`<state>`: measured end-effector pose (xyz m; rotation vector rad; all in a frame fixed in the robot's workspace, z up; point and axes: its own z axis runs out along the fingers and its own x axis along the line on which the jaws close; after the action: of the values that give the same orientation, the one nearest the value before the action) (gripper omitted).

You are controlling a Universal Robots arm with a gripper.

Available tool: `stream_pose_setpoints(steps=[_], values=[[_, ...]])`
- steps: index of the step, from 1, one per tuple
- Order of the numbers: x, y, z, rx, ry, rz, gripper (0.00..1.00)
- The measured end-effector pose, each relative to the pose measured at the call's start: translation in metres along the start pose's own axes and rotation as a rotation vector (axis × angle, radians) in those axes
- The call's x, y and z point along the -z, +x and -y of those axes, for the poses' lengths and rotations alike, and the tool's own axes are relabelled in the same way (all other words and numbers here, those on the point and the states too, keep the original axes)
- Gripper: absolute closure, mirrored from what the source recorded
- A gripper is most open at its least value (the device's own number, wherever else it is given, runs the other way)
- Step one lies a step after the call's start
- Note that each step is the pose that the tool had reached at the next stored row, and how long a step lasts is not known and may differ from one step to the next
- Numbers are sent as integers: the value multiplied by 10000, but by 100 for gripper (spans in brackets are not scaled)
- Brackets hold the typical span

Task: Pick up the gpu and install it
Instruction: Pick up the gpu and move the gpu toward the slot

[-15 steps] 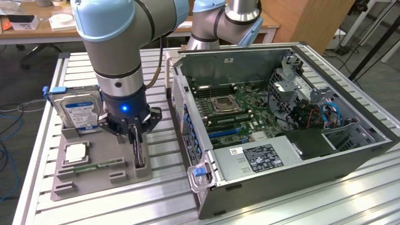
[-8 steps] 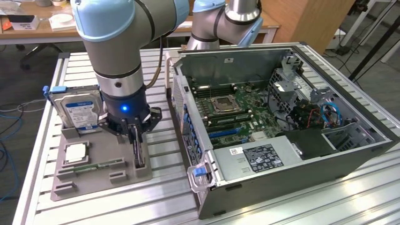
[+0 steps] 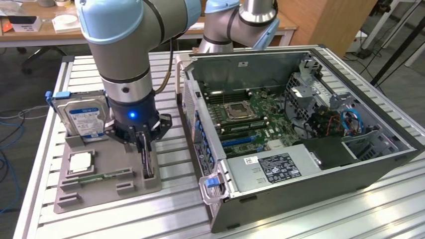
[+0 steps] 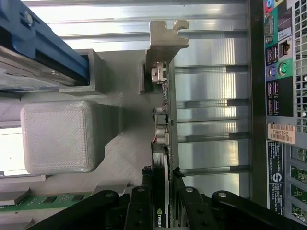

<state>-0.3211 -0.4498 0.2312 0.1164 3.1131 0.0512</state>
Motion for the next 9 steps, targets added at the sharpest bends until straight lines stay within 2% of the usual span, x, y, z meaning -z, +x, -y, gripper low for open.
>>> stream_pose_setpoints(steps=[3, 9], values=[[57, -1, -2, -1, 1, -4, 73], [303, -7, -10, -2, 1, -2, 73]])
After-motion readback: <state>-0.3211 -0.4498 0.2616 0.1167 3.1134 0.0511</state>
